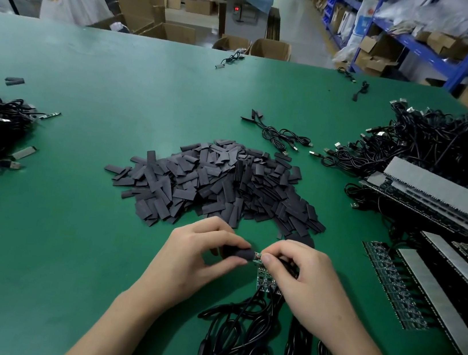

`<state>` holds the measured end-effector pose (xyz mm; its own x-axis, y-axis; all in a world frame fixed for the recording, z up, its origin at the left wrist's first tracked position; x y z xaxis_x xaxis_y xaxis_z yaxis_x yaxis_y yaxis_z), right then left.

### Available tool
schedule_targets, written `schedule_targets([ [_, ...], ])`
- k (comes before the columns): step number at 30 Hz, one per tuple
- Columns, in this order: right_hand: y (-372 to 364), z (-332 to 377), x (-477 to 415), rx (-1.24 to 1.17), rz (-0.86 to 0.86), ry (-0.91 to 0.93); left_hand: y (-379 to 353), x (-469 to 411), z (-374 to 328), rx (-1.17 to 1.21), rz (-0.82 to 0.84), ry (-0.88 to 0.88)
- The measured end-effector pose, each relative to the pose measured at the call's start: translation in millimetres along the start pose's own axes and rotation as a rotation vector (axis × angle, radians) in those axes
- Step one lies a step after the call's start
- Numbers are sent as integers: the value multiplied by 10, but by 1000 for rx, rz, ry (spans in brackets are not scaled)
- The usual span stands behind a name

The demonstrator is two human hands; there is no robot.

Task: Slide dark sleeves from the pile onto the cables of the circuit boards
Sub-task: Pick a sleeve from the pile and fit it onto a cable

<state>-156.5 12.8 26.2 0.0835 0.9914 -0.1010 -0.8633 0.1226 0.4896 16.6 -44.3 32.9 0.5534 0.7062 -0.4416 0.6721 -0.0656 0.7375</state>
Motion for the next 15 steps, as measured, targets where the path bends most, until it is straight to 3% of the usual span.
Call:
schedule_targets([
  [15, -8, -5, 14, -55, 15, -35, -42, 5, 3, 37, -13, -6],
])
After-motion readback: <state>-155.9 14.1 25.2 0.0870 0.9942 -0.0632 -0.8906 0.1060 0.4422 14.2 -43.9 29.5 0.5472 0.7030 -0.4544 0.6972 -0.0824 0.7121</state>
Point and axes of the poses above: each hand's wrist, its own x-axis away from the middle knuckle, its own y-axis out of the back of the hand, z = x × y, the point moved 7 cm from there along -x, towards the middle knuckle, and after that the axes turned 13 degrees about -x, right-handed, at the moved point
